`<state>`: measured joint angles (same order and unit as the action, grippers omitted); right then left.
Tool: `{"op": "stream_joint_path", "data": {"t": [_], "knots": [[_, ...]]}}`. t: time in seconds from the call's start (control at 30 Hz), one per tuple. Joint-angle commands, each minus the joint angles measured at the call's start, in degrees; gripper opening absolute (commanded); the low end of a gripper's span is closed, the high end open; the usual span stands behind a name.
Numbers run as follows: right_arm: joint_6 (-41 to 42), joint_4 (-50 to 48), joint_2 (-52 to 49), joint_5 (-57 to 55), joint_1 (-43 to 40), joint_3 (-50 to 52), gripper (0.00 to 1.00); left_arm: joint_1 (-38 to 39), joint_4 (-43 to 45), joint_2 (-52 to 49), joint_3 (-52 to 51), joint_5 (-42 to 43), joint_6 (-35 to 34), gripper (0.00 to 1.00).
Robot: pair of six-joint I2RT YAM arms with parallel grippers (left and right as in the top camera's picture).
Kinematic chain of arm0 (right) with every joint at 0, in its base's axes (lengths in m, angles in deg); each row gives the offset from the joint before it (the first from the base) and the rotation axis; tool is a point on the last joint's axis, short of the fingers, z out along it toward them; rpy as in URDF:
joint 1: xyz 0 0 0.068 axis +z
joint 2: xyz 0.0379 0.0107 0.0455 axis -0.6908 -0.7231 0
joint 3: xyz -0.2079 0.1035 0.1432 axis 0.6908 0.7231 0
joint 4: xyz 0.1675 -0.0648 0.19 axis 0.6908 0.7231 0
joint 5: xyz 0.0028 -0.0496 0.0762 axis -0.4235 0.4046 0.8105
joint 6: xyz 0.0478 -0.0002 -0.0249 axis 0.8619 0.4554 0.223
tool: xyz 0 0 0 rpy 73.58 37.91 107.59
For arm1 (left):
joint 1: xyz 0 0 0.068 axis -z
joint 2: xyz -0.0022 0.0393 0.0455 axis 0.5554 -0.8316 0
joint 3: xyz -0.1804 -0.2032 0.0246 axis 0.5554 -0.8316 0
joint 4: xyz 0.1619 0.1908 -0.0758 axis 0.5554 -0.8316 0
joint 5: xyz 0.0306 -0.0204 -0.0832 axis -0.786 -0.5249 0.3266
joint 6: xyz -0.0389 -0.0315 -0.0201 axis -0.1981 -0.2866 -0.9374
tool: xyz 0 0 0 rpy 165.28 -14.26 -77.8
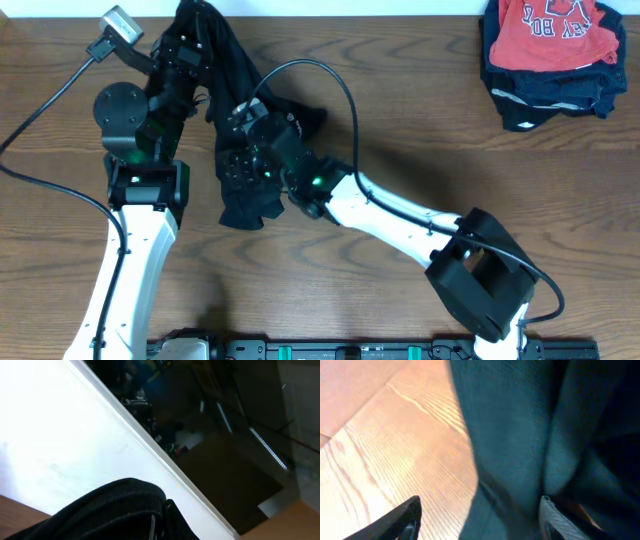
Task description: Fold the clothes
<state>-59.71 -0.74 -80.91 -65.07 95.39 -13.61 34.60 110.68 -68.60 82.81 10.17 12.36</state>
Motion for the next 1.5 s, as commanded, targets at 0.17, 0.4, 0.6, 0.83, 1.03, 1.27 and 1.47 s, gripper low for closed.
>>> {"op": "stream_joint_path", "data": {"t": [0.17, 0.4, 0.6, 0.83, 1.03, 1.27, 1.47], "knots": [[7.37, -3.43, -2.23, -5.2, 1.25, -0.37, 0.73, -0.2, 3.39, 1.92, 1.18, -0.79, 1.73, 0.06], [7.39, -4.42, -2.54, -5.88, 1.25, -0.37, 0.72, -0.15, 3.48, 5.75, 1.18, -5.05, -0.09, 0.06], [7.45, -4.92, -2.64, -6.69, 1.25, -0.37, 0.72, -0.15, 4.52, 8.44, 1.18, -5.46, -2.45, 0.06], [7.43, -3.63, -2.64, -6.62, 1.38, -0.37, 0.65, -0.15, 5.2, 10.23, 1.38, -9.77, -3.87, 0.06], [7.32, 2.54, -2.64, -6.62, 1.73, -0.37, 0.31, -0.15, 5.18, 10.45, 1.81, -15.13, -3.39, 0.06], [2.78, 6.75, -2.64, -6.58, 0.87, -0.37, 0.01, -0.2, 5.18, 10.51, 1.81, -16.81, -2.99, 0.06], [2.56, 9.79, -2.64, -6.6, 0.81, -0.37, 0.18, -0.22, 5.2, 10.54, 1.81, -20.87, -2.97, 0.06]]}}
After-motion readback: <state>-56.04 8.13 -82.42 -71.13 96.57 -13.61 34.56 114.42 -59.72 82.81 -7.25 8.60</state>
